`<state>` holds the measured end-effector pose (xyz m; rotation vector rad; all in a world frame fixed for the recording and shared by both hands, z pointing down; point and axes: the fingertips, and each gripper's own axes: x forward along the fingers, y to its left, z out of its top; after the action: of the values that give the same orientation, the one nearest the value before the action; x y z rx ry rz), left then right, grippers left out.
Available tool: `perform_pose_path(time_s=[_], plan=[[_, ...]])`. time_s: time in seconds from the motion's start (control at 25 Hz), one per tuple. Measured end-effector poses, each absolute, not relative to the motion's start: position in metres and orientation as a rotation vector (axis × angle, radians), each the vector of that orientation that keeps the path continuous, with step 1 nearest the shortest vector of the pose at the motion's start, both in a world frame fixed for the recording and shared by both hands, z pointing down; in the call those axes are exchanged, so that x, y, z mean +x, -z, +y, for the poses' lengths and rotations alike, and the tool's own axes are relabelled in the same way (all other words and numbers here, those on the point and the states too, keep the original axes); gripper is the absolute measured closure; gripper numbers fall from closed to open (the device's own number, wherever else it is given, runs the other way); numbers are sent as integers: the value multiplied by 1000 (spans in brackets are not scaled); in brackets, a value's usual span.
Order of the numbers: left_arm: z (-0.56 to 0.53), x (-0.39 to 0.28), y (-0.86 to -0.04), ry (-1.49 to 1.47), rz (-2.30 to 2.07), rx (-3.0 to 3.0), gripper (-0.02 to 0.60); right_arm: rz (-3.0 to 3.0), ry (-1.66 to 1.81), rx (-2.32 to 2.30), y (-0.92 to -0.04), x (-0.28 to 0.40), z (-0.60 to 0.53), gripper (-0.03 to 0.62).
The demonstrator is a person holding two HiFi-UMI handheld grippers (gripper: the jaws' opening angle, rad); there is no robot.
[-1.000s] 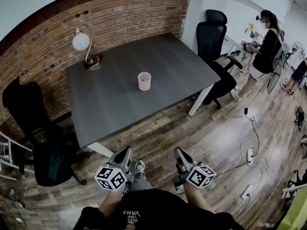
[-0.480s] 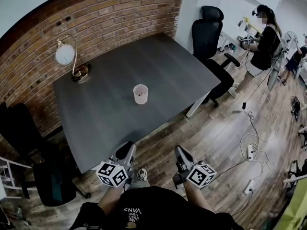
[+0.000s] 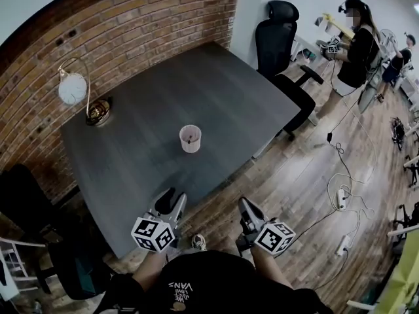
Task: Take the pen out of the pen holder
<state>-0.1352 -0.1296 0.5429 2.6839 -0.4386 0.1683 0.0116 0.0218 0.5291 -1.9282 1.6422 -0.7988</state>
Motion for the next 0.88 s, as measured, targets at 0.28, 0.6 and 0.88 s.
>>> perform_pose_path(time_s=[0.28,0.6,0.88], plan=[[-151,-119,-552,-192,-421,2688,412,1621,810,-1924,-534,21,-1,594],[-165,-93,-559,-207,-508,2666,411,1670,863,-1872,-541,57,-24,594],[-179,-66,-558,-194,-688,2620,411,1812,942,-1779,-537,97,-58,594]])
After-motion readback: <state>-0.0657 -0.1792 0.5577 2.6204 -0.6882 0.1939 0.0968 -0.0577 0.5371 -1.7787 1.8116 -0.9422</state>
